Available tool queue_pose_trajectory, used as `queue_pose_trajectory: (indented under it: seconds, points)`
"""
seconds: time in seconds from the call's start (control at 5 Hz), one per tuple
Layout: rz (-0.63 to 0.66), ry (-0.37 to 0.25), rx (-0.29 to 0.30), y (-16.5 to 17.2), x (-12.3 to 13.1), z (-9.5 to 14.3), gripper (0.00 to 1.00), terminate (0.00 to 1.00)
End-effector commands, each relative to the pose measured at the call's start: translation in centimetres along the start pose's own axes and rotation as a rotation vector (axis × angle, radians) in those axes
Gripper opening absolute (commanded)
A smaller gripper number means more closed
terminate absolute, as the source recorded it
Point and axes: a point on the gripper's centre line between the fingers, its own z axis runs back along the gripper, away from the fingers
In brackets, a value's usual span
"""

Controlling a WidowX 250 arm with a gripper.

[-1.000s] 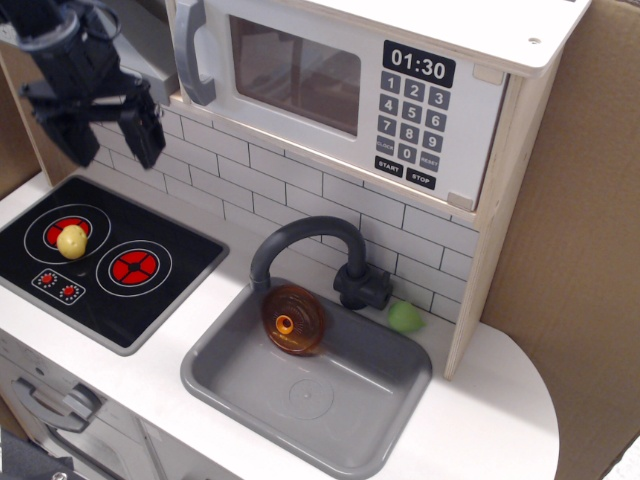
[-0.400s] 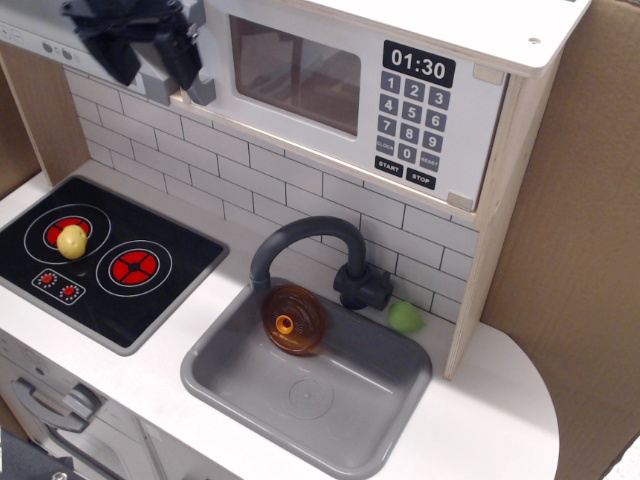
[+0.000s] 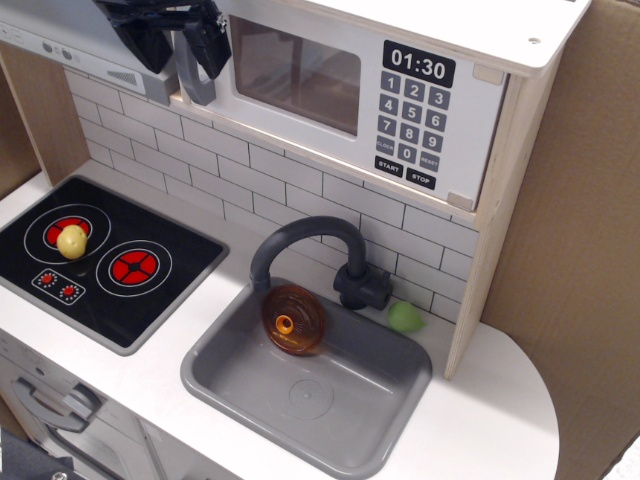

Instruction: Open microwave

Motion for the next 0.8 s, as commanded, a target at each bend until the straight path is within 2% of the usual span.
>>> queue_pose_trajectory:
  seconds: [0.0, 0.2, 0.4, 0.6]
  points:
    - [-0.045, -0.083, 0.056, -0.10, 1.13, 0.89, 1.00, 0.00]
    - [-0.057, -0.091, 0.054, -0.02, 1.25, 0.80, 0.00, 0.00]
    - [-0.039, -0.130, 0.082, 0.08, 1.57, 0.46, 0.00, 0.00]
    - [-0.029, -0.141, 0.080, 0.22, 1.84, 0.28, 0.00, 0.00]
